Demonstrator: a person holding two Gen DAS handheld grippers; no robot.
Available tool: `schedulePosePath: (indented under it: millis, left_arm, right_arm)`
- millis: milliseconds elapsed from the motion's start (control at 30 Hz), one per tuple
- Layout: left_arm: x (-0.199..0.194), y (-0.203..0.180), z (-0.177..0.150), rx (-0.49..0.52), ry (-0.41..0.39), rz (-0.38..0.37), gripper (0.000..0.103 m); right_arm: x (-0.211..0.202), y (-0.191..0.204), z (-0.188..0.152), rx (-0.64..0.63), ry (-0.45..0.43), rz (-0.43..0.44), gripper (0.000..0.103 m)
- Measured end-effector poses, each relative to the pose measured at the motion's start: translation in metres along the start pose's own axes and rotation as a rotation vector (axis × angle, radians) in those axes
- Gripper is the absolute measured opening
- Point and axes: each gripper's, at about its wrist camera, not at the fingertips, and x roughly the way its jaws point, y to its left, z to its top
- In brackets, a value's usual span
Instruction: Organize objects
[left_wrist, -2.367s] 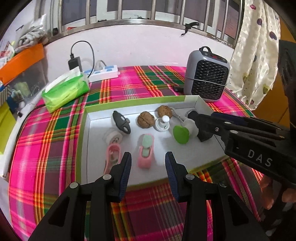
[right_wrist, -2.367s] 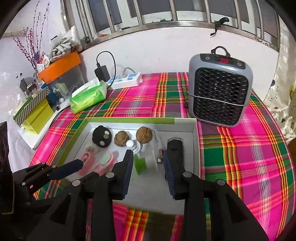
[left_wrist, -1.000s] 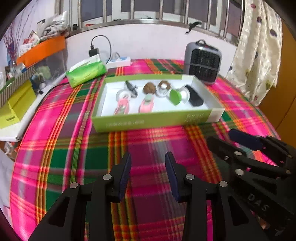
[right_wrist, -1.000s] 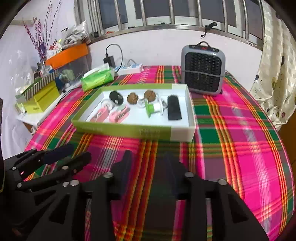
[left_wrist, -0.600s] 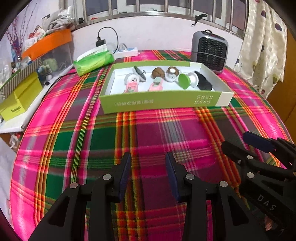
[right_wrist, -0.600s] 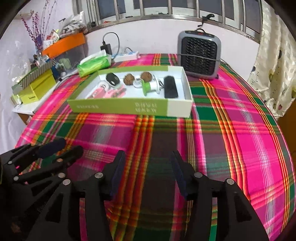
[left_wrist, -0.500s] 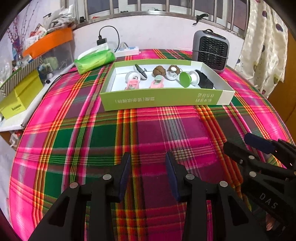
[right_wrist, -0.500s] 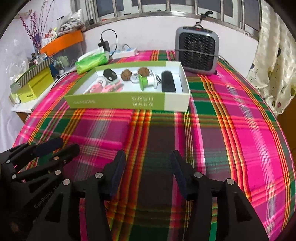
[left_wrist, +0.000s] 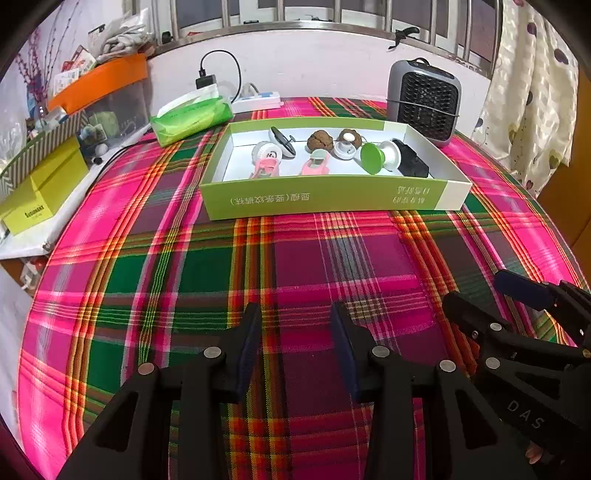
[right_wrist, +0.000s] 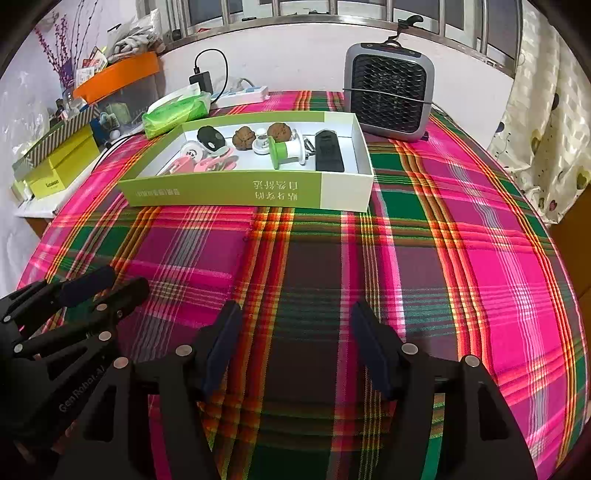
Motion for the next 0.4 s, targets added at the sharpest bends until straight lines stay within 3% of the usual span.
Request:
schedulePosePath:
  millis: [400]
  left_arm:
    - [0.0, 0.0008, 0.0, -0.003, 0.0, -0.004, 0.037]
  right_arm:
    - [0.0003, 0.0037, 0.0, -0.014, 0.005, -0.017, 0.063]
